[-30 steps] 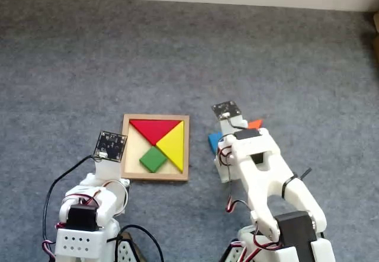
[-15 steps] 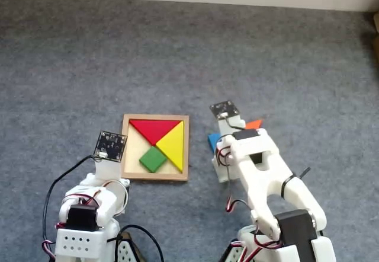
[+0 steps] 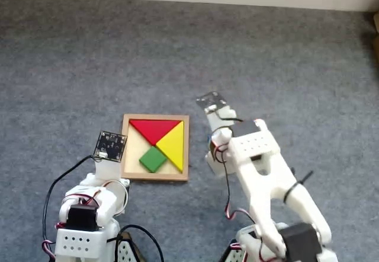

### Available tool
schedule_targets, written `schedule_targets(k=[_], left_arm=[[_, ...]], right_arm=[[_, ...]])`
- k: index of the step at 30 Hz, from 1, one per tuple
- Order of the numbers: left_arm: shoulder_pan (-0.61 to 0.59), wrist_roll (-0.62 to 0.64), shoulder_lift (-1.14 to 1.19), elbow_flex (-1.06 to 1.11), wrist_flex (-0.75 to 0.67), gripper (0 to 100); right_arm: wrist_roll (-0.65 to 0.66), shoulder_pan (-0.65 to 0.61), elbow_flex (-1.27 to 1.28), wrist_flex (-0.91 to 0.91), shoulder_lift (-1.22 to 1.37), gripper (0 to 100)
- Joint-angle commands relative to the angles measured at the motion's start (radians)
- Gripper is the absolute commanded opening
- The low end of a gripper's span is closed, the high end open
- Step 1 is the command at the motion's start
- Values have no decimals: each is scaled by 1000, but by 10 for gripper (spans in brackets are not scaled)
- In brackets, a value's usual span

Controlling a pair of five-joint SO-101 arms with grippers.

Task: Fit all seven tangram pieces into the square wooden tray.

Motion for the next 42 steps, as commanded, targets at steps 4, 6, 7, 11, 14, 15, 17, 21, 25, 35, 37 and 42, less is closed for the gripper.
schedule_targets(k=[4,6,7,11,14,15,17,21,25,35,37,42], left_arm=[[24,8,-45,21,8,15],[24,8,-45,21,8,15],[24,8,-45,21,8,15],[24,8,-45,21,8,15],[24,8,-45,21,8,15],[24,8,-45,21,8,15],[24,8,-45,21,8,15],[24,8,-45,21,8,15],[24,8,-45,21,8,15],[24,8,-45,21,8,15],[24,8,-45,21,8,15],[24,8,-45,21,8,15]], right_arm=[[29,-18,-140,-62,226,220],[29,-16,-173,-64,282,220],[31,-15,-183,-64,305,220],[132,4,-193,-65,354,217],[153,24,-186,-59,360,216],[153,33,-174,-59,355,212],[157,42,-162,-61,354,178],[153,42,-162,-61,354,116],[147,44,-163,-59,352,122],[81,5,-265,-59,360,269],[106,-19,-263,-65,361,268],[153,-36,-269,-65,361,268]])
